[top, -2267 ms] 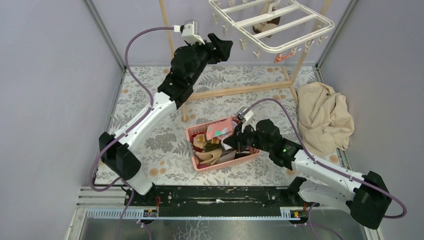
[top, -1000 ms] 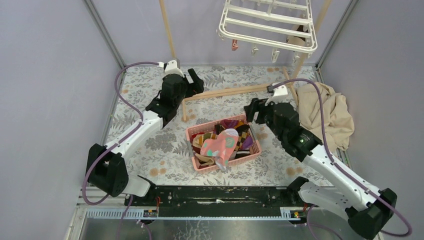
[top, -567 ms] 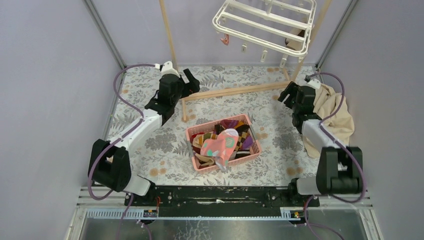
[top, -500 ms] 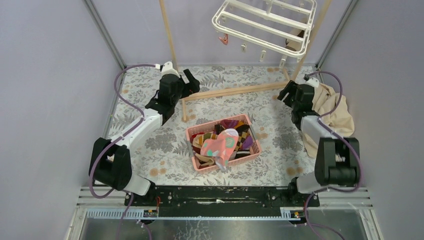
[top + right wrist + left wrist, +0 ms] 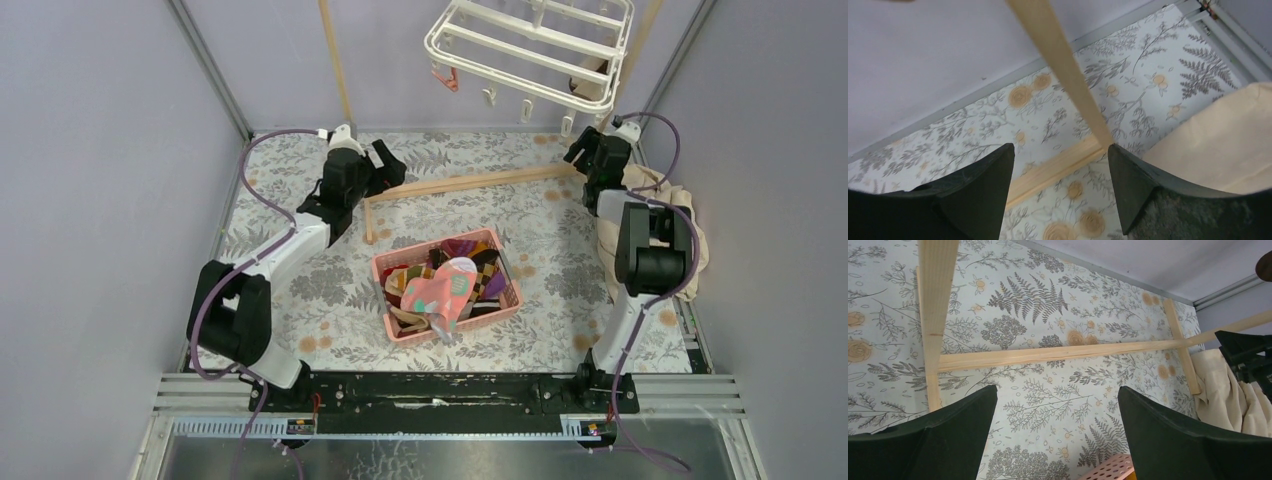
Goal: Remove the socks clipped to the hanger
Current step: Move the clothesline to the center of the board.
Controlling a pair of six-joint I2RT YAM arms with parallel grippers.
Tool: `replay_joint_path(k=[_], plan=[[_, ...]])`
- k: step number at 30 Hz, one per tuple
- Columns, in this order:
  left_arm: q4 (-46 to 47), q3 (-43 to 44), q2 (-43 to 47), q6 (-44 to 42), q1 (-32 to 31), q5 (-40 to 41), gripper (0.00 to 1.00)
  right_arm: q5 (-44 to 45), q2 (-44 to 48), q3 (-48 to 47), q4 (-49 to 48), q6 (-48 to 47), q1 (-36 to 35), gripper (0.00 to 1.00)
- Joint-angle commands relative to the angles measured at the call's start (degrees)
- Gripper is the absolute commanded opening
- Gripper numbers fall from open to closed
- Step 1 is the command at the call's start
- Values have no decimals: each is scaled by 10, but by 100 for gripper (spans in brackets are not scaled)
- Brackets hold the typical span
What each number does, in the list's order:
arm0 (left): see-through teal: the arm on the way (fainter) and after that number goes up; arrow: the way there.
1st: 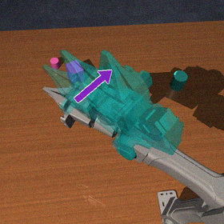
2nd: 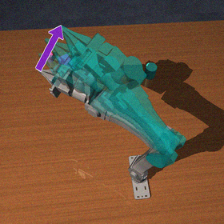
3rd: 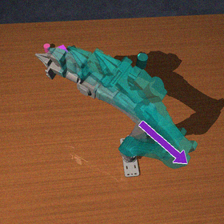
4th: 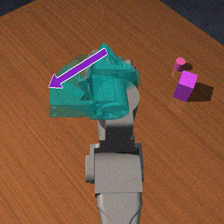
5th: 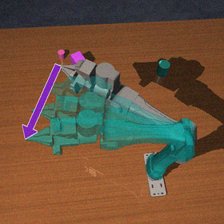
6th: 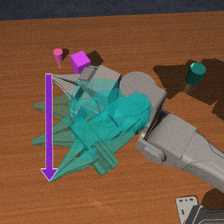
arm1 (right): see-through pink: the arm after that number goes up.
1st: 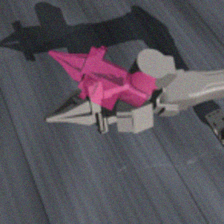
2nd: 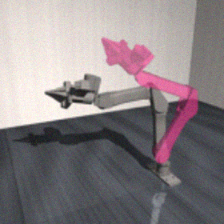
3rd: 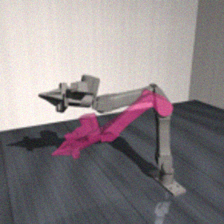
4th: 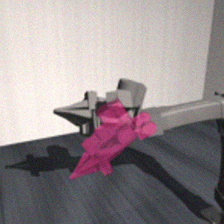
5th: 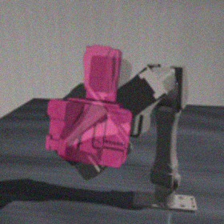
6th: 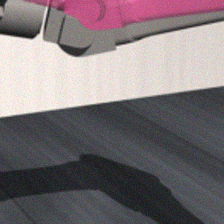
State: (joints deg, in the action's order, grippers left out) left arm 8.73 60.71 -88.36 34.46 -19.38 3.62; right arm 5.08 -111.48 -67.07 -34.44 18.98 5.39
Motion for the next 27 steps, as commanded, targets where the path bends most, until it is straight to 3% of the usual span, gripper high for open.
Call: replay_joint_path(k=[1,13,18,21,27], plan=[[49,-1,-15,3,8,-26,99,7,-35,-66,-47,-36,10,75],[58,-4,-18,1,17,-31,99,-69,-130,-176,-62,-67,15,72],[59,-2,-22,3,18,-33,99,-88,-127,-171,-62,-59,16,34],[60,-2,-20,5,18,-34,99,-82,-107,-138,-76,-48,16,18],[52,-1,-12,2,18,-34,98,-93,-61,-74,-107,-34,12,4]])
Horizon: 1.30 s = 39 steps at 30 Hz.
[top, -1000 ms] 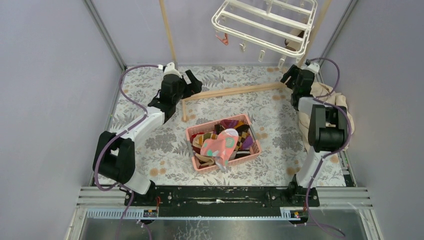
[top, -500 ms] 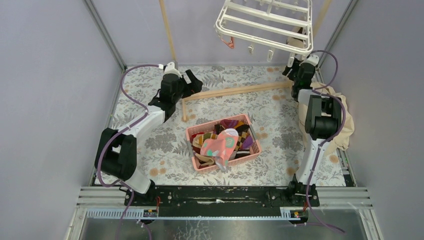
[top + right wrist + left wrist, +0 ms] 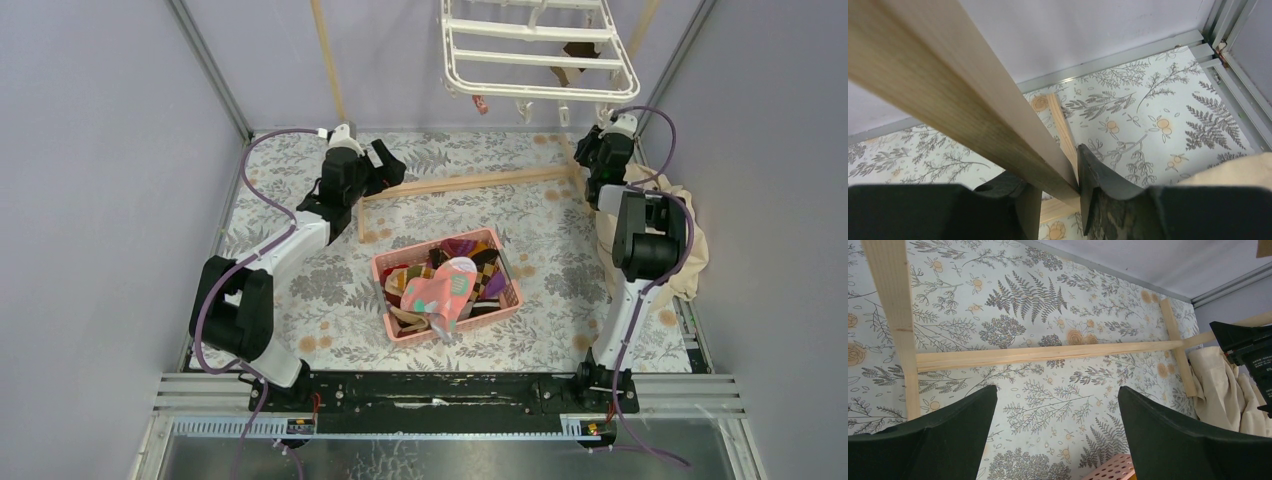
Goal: Remove the socks clipped to the hanger
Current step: Move the clothesline to the center of the board.
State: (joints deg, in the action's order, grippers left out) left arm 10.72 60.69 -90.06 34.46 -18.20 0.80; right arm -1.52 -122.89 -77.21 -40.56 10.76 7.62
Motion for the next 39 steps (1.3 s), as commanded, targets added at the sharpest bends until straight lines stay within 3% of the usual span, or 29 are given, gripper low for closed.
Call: replay_joint_path(k=[1,16,24,26,31,39], plan=[[31,-2,8,2,6,-5,99,-28,61,36,-46,50,-11,3],[13,-30,76,11,1,-18,99,62,251,235,-52,29,-99,0],[-10,-46,127,10,-11,-10,99,67,356,332,-39,42,-128,0],[-19,-46,139,8,-18,2,99,64,378,340,-15,46,-129,12],[-48,-45,170,1,-35,23,99,105,457,335,87,60,-129,60],[-100,-28,219,-9,-64,55,99,84,615,281,265,70,-129,67]])
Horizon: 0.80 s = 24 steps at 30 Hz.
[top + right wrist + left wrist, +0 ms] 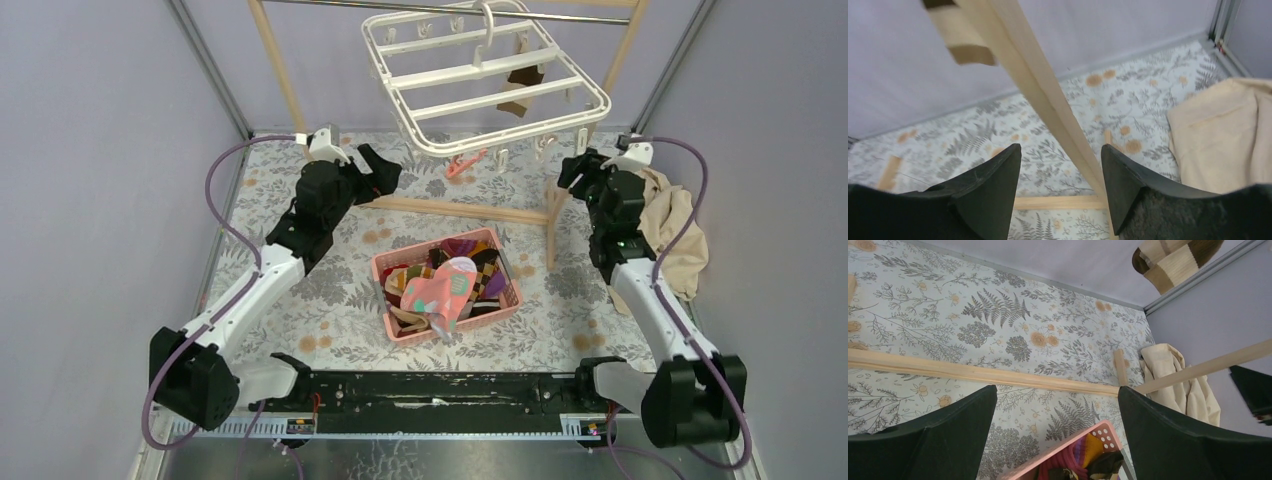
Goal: Remove the socks clipped to the hanger
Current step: Move the clothesline to the center of the board.
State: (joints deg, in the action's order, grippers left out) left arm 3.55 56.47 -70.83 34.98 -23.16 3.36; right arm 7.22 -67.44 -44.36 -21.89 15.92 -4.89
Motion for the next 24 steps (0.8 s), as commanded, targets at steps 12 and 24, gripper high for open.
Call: replay_joint_path(k=[12,24], plan=[[-89,36,74,-20,-79,86,99,32,109,-286,256,-13,-4,71],[-115,51,144,-1,-149,106,99,-67,81,-362,271,-21,-4,76]])
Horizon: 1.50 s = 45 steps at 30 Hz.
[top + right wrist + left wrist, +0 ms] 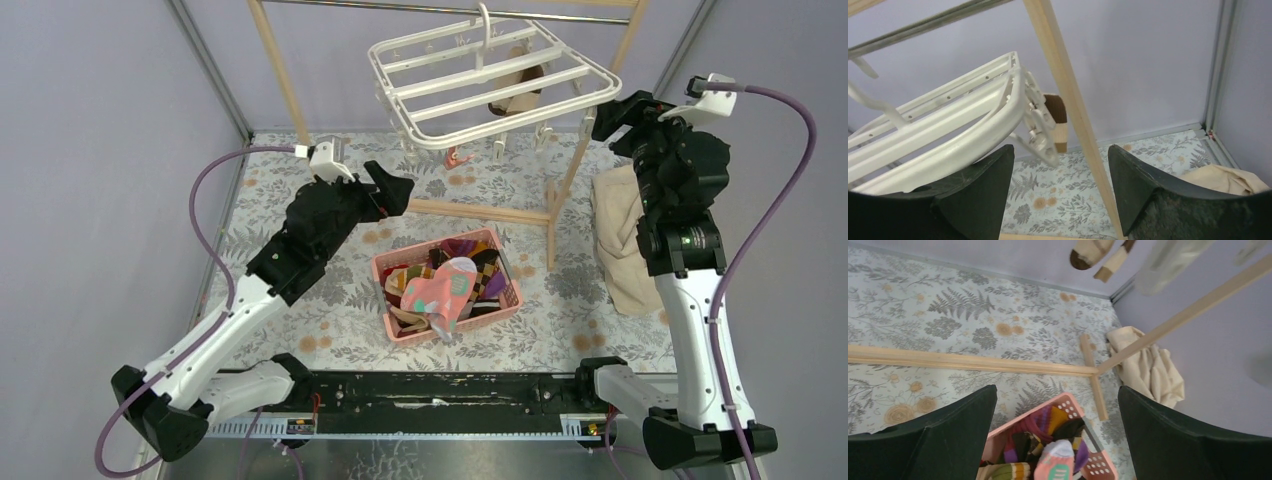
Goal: Remove the socks clipped to the hanger
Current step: Move the clothesline to the center of the board, then adjust the hanger on the clothesline.
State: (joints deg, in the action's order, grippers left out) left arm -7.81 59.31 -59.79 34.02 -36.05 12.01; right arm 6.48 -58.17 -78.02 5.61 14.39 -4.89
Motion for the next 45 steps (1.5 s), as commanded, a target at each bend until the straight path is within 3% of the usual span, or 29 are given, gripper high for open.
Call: replay_joint_path(k=[1,7,20,33,45], plan=[[-1,24,39,11,-27,20,99,-82,-11,-20,-14,-3,-4,75],[-18,59,55,7,-49,28,99,-165,-9,1,-44,11,-4,68],[-38,103,72,2,-94,45,99,-309,29,54,-103,48,-5,40],[-45,127,82,-5,-112,66,99,-439,10,46,-144,70,-54,35],[-33,158,48,-20,-154,99,99,-432,-26,21,-119,34,-142,33]])
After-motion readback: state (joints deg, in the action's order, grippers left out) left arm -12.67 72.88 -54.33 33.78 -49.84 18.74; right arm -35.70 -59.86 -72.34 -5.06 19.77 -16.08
